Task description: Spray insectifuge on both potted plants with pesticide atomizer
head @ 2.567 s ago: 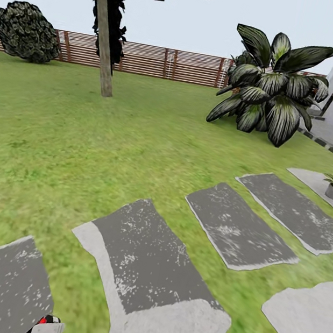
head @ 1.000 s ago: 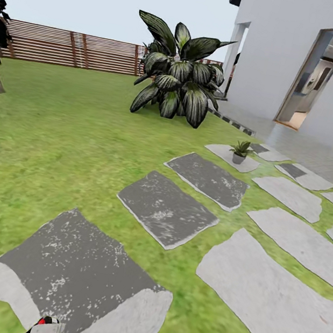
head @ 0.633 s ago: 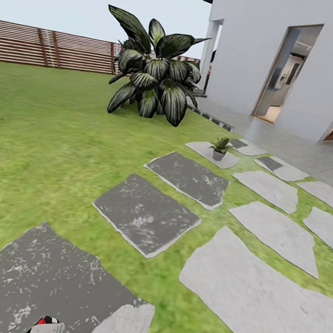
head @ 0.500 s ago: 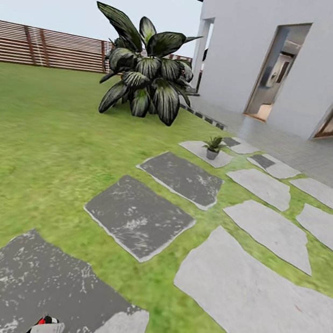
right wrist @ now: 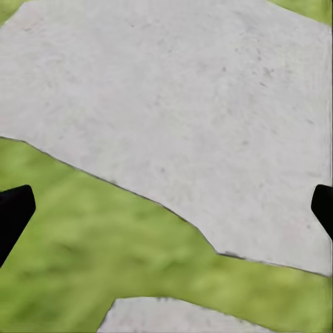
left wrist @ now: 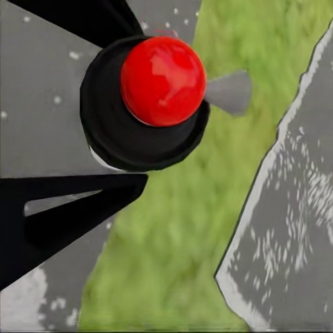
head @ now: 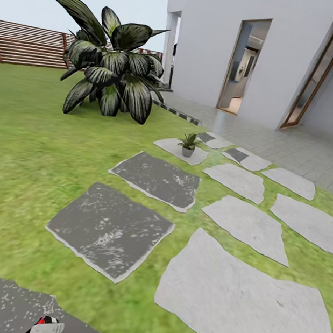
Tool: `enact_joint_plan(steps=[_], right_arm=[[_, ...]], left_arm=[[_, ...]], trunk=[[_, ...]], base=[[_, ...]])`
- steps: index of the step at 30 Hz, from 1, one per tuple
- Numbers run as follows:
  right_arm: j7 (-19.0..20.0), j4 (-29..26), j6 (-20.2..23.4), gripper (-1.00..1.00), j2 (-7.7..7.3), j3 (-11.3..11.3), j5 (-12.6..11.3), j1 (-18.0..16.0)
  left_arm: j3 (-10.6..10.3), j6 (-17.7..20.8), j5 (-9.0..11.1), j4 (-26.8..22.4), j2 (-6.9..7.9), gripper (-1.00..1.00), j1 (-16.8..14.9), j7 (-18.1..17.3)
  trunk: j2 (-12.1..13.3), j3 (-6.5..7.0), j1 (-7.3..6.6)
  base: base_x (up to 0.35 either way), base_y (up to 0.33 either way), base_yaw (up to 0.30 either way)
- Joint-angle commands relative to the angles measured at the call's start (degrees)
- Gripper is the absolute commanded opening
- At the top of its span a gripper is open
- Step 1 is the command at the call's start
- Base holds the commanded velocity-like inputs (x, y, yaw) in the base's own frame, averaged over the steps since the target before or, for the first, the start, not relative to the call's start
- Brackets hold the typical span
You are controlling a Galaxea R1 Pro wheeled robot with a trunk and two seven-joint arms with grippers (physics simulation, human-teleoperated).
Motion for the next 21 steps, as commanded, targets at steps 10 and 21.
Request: enact_joint_plan(steps=[10,21], right_arm=[[-0.1,0.1,-0.2,1.00,0.01,-0.1,0.2,0.0],[0.3,0.1,-0.2,1.00,-0.50,0.1,0.5,0.0]], left_arm=[[0.0,-0.2,0.1,0.0,-0.03,-1.00,0.0,0.0],[0.0,-0.2,0.1,0.0,0.00,-1.00,0.0,0.0]], trunk=[[0.0,-0.05,0.02],[0.0,-0.05,0.02]], base=[[0.334,0.096,-0.281],[0.322,0.139,-0.027]])
